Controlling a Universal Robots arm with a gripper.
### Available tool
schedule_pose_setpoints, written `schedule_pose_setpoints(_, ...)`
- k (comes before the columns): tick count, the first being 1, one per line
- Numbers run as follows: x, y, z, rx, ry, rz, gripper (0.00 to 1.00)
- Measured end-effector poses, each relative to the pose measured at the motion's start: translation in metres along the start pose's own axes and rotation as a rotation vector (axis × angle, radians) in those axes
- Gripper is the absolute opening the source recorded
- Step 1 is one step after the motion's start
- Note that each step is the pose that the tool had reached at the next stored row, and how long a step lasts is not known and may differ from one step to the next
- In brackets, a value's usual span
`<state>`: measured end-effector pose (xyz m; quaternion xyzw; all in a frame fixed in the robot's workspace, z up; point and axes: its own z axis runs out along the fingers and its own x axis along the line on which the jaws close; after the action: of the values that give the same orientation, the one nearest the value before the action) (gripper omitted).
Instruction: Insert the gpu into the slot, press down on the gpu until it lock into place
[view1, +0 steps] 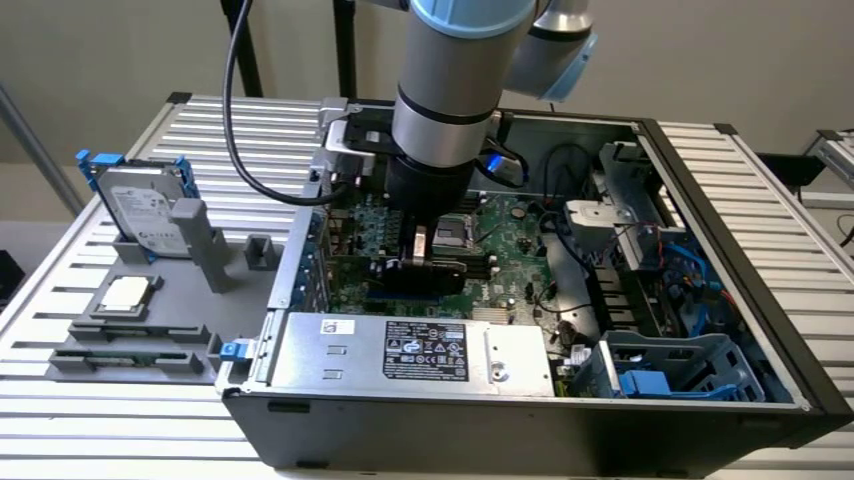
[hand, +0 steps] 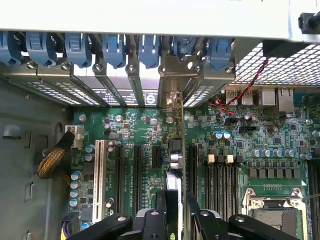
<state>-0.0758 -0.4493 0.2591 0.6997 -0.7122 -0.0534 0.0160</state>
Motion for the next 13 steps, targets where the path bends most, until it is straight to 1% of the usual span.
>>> schedule_pose_setpoints(7,0.0006,-0.0001,0.0006,-0.0024,0.0014,0.000,0.26)
schedule_pose_setpoints(11,0.0016,-0.0002,0.0015,-0.0058,0.0032,0.001,0.26)
schedule_pose_setpoints(13,0.0017,-0.0003,0.0021,-0.0075,0.0052,0.001,0.26)
